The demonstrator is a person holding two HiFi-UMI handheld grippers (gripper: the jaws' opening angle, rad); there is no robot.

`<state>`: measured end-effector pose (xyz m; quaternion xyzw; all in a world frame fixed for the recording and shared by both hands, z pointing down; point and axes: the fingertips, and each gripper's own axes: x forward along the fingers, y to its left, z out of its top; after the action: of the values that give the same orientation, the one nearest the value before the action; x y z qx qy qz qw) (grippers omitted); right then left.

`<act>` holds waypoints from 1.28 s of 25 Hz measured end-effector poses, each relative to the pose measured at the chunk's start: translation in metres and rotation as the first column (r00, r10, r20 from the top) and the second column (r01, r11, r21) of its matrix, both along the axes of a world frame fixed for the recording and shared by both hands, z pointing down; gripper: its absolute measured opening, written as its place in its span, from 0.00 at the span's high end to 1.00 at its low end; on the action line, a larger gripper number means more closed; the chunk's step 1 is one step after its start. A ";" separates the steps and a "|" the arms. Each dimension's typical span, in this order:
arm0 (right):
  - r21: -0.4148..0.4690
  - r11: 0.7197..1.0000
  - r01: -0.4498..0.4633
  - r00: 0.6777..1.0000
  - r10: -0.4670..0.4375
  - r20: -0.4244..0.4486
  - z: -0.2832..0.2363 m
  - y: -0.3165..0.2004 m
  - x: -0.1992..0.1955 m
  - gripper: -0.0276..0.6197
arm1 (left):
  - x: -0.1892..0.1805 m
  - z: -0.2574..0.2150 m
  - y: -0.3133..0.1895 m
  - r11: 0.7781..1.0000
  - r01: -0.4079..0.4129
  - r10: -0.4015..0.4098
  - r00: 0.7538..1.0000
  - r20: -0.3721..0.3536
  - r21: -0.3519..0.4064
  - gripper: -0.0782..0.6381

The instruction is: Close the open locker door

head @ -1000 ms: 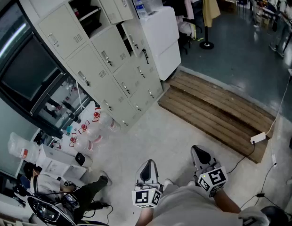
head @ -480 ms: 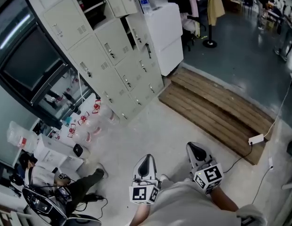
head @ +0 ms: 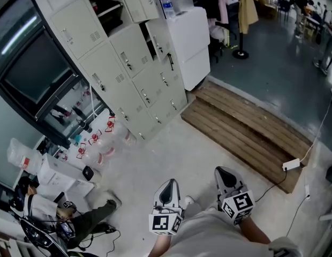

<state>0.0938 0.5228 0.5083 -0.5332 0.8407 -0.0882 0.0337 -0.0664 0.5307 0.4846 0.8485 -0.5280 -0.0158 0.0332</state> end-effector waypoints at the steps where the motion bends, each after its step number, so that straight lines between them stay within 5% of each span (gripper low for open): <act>1: -0.002 1.000 0.005 1.000 -0.005 -0.004 0.001 -0.003 -0.002 0.91 | -0.002 0.001 -0.004 1.000 0.004 -0.004 1.000 0.001 -0.002 0.88; 15: -0.042 0.998 -0.053 0.999 0.053 0.004 0.006 -0.113 0.002 0.91 | -0.005 0.013 -0.129 1.000 -0.018 0.017 0.999 -0.046 -0.015 0.88; 26: -0.038 0.998 -0.058 0.998 0.058 -0.003 0.005 -0.218 -0.032 0.91 | -0.022 0.009 -0.235 0.998 -0.066 0.066 0.996 -0.064 0.007 0.88; 32: -0.061 0.998 -0.025 1.000 0.026 0.011 0.013 -0.253 -0.061 0.91 | -0.053 0.002 -0.267 1.000 -0.025 0.026 0.998 -0.054 0.018 0.88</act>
<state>0.0327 0.2701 0.5217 -0.5440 0.8306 -0.1164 0.0236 -0.1190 0.2639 0.4870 0.8547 -0.5158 -0.0430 0.0404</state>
